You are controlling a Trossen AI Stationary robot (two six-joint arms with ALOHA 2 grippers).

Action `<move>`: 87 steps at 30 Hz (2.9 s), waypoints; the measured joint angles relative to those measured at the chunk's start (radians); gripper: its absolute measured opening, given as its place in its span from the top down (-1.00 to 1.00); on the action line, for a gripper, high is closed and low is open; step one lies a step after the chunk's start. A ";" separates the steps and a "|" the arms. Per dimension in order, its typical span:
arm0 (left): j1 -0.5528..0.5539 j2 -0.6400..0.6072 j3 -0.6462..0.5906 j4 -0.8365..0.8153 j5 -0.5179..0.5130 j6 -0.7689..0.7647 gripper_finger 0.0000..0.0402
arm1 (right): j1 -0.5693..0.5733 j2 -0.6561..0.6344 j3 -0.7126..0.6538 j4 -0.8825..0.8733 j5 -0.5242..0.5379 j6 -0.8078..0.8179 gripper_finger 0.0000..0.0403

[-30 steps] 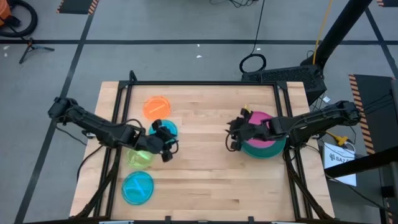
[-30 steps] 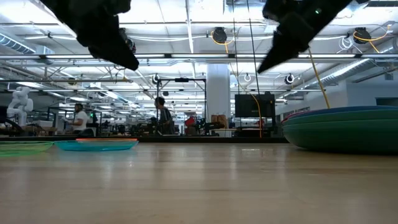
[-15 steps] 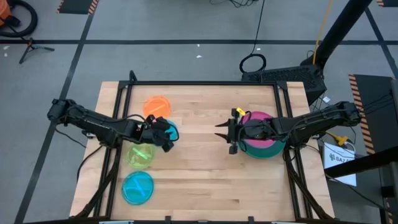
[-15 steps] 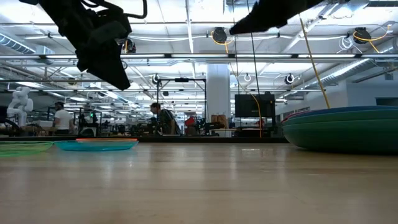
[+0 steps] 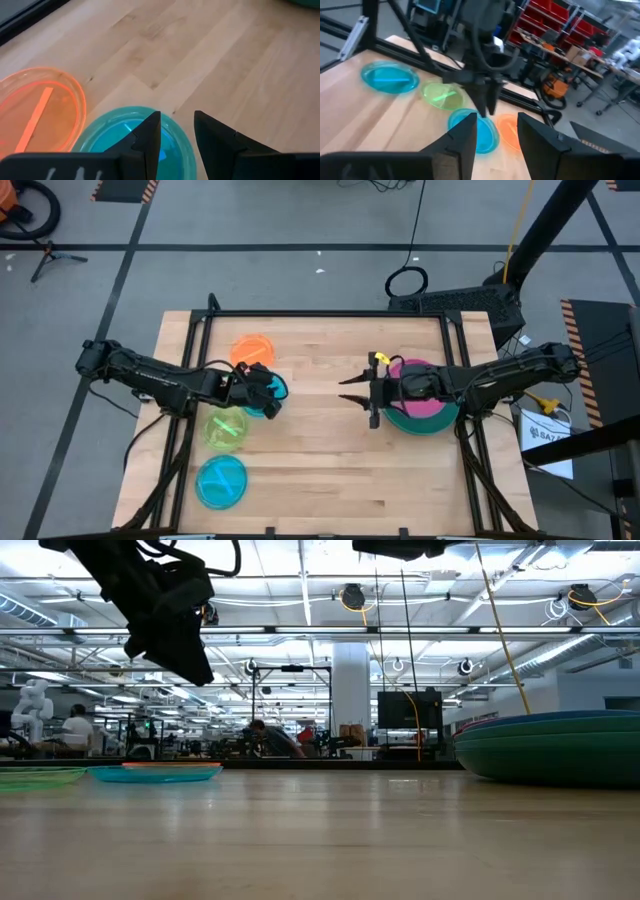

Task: Stack plastic plates
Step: Stack the top light blue plate on top of the pink plate

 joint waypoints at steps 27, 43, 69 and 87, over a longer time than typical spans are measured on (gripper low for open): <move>0.144 0.000 0.000 -0.339 0.222 -0.243 0.38 | -0.024 0.000 0.000 -0.103 -0.011 -0.008 0.34; 0.130 0.062 0.000 -0.444 0.195 -0.251 0.38 | -0.025 0.000 0.000 -0.124 -0.011 0.003 0.34; 0.136 -0.032 -0.148 -0.252 0.271 -0.149 0.38 | -0.025 0.000 0.000 -0.136 -0.011 0.019 0.34; 0.192 -0.198 -0.207 -0.198 0.235 -0.048 0.38 | -0.025 0.000 0.000 -0.150 -0.011 0.019 0.34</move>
